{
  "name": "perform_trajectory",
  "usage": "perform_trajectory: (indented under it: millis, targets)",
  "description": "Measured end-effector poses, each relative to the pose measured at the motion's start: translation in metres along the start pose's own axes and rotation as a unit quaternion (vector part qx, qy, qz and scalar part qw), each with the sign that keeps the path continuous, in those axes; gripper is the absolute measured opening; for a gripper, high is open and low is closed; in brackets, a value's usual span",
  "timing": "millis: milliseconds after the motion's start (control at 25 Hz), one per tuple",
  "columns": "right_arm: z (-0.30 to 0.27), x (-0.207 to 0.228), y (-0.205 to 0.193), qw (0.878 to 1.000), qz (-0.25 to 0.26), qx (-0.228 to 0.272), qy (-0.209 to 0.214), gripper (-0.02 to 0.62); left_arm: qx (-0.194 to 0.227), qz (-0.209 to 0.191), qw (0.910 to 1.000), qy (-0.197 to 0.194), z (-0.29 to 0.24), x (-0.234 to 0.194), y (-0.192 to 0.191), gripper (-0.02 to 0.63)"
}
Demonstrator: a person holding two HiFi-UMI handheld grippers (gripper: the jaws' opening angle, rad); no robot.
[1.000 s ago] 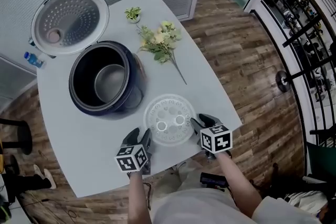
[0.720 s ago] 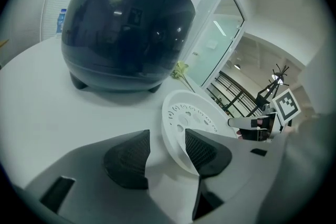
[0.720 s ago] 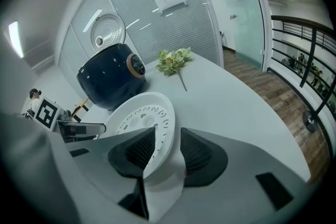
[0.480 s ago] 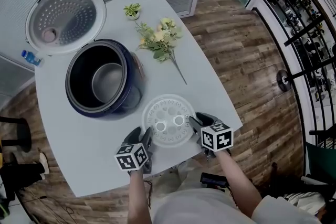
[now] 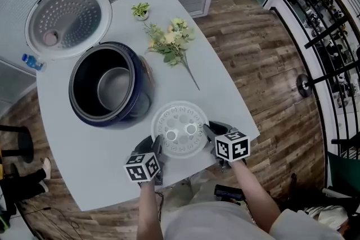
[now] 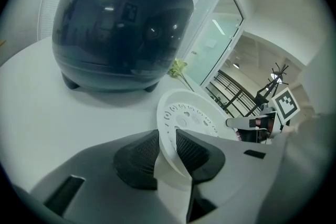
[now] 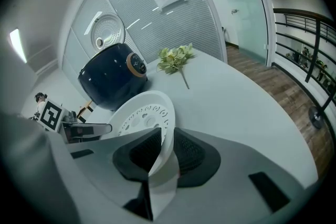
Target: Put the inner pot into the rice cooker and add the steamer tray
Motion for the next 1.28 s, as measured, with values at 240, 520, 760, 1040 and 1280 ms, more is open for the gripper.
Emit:
perform_trajectory:
  millis: [240, 520, 760, 1040, 1280]
  targets:
    - [0.002, -0.002, 0.002, 1.0, 0.0, 0.0, 0.002, 0.083, -0.004, 0.001, 1.0, 0.003, 0.003, -0.001, 0.002, 0.1]
    - [0.002, -0.003, 0.004, 1.0, -0.001, 0.004, 0.005, 0.074, -0.004, -0.004, 1.0, 0.004, 0.003, -0.002, 0.007, 0.091]
    - [0.005, -0.003, 0.01, 1.0, 0.002, 0.009, 0.002, 0.072, 0.0, -0.011, 0.9999, 0.0, 0.004, 0.003, 0.017, 0.086]
    - [0.014, -0.003, 0.019, 1.0, -0.002, 0.021, 0.001, 0.071, 0.004, -0.016, 0.9998, -0.007, 0.005, 0.011, 0.026, 0.083]
    - [0.025, -0.004, 0.033, 0.999, -0.008, 0.037, 0.003, 0.067, 0.012, -0.018, 0.9997, -0.009, 0.01, 0.022, 0.038, 0.083]
Point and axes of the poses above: the fingertips, and each gripper's own axes: z backward along the fingers, x to its right, y out of its top, the point moved 2 cm from there along z, backward along the fingers, and after that the axes turned 14 degrees about x, right-handed, at the moved point
